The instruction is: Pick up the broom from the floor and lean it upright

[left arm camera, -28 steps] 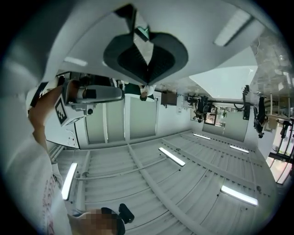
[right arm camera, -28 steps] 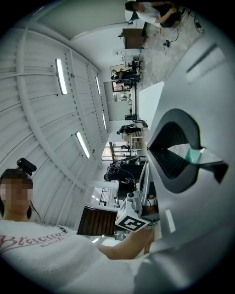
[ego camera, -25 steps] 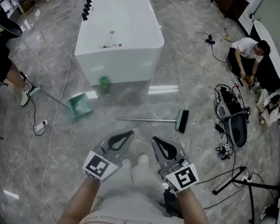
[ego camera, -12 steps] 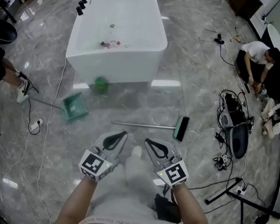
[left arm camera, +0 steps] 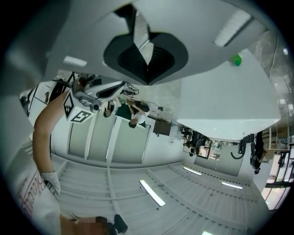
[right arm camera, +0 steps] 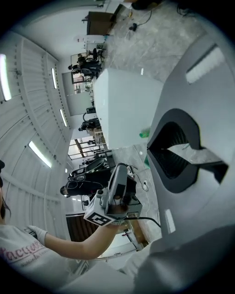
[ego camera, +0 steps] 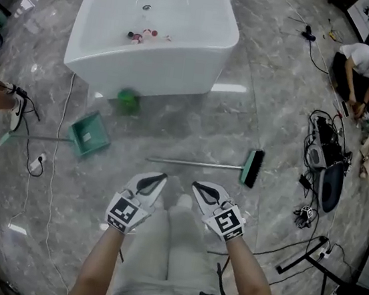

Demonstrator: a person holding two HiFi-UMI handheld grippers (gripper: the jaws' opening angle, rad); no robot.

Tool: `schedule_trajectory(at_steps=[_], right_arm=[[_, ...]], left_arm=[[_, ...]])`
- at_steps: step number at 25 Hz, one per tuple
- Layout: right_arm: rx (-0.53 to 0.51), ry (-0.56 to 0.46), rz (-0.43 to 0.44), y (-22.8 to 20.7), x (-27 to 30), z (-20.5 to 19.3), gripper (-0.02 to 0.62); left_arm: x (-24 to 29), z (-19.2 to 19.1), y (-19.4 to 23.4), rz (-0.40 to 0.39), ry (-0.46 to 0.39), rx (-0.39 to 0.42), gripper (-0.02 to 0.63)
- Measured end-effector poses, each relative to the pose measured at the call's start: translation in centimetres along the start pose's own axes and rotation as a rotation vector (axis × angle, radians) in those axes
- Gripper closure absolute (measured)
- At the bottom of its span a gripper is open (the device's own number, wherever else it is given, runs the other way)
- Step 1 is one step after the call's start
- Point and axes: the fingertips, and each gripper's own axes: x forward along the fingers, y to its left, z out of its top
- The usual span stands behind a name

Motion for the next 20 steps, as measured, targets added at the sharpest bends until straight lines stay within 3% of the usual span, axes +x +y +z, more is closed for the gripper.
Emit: schedule_trajectory(at_steps=[7, 10, 16, 20], right_arm=[[-0.014, 0.142, 0.03, -4.9, 9.9, -12.9, 0.592], [-0.002, 0.217, 0.046, -7.5, 13.8, -18.7, 0.552], [0.0, 0.456, 0.14, -10.6, 20.9, -29.6, 0.499], [-0.125, 0.631, 0.232, -10.9, 23.3, -35.3, 0.48]], left_arm=[[6.5, -12.5, 7.6, 0.004, 0.026, -0.008, 0.606], [9.9, -17.1, 10.9, -0.004, 0.027, -0.026, 0.606], [15.3, -25.0, 15.9, -0.07, 0.103, -0.011, 0.606], [17.8, -28.0, 17.3, -0.114, 0.114, 0.004, 0.606]])
